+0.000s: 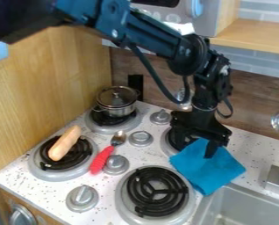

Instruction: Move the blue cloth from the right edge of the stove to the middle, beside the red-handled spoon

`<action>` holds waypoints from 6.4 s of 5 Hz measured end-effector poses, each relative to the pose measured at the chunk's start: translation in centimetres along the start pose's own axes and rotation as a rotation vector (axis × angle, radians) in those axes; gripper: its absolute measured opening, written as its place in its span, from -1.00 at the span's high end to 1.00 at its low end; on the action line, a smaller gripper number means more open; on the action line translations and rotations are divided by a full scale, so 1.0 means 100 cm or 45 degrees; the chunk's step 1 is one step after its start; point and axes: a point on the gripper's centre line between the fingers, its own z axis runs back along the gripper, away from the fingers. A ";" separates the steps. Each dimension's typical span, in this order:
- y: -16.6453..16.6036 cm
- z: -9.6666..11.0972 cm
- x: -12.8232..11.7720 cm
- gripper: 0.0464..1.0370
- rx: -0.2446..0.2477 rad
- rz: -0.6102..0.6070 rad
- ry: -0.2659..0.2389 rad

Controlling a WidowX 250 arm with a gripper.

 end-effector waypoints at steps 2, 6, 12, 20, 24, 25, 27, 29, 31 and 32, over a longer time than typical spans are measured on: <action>-0.019 -0.018 0.011 -0.94 -0.023 -0.001 -0.006; -0.022 -0.044 -0.012 0.20 -0.050 0.075 0.064; -0.028 -0.040 -0.044 0.92 -0.153 0.121 0.187; -0.007 0.000 -0.163 0.92 0.163 0.388 0.577; 0.062 0.009 -0.129 0.92 0.363 0.637 0.615; 0.067 0.008 -0.117 0.92 0.368 0.628 0.598; 0.083 0.001 -0.078 0.92 0.381 0.658 0.497; 0.106 -0.002 -0.050 0.92 0.391 0.742 0.445; 0.126 -0.019 -0.043 0.48 0.437 0.797 0.410; 0.121 -0.028 -0.045 -0.16 0.392 0.806 0.374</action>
